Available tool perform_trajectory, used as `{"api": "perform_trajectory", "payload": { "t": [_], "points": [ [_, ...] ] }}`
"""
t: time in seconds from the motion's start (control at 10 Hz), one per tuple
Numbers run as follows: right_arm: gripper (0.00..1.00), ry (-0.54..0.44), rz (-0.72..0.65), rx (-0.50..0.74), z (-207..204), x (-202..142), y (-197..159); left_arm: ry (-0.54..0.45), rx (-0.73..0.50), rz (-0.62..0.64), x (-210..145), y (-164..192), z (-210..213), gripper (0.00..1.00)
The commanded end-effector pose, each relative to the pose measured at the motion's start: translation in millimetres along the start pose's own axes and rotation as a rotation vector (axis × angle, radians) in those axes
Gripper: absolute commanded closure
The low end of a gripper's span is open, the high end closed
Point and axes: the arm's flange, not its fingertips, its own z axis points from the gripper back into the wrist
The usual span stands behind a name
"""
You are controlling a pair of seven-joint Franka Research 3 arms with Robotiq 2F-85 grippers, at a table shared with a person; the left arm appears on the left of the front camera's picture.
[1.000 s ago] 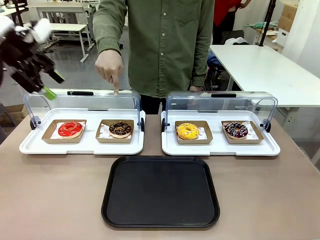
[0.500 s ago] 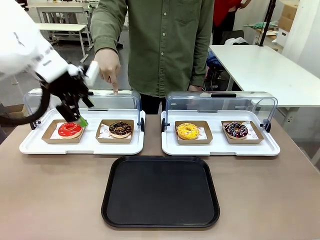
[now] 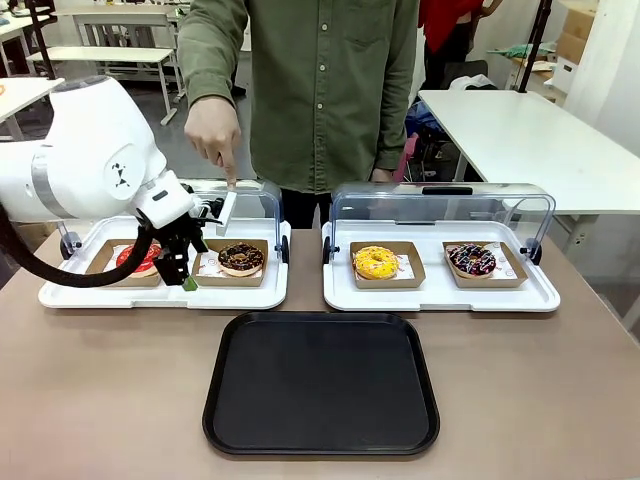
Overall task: Move the second donut from the left to the tray.
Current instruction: Pick up the Paper togo box containing the Donut indicated by the person and place it on the Handle tray.
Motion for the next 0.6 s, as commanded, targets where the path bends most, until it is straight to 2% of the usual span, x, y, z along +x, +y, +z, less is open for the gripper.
{"api": "perform_trajectory", "payload": {
  "t": [0.0,0.5],
  "points": [
    [0.00,-0.018,0.013,0.001,0.4,1.4,-1.0,-0.009,-0.001,-0.016,1.5,-2.1,6.0,0.00],
    [0.00,-0.018,0.013,0.001,0.4,1.4,-1.0,0.000,0.004,-0.004,1.6,-0.1,2.7,0.00]
  ]
}}
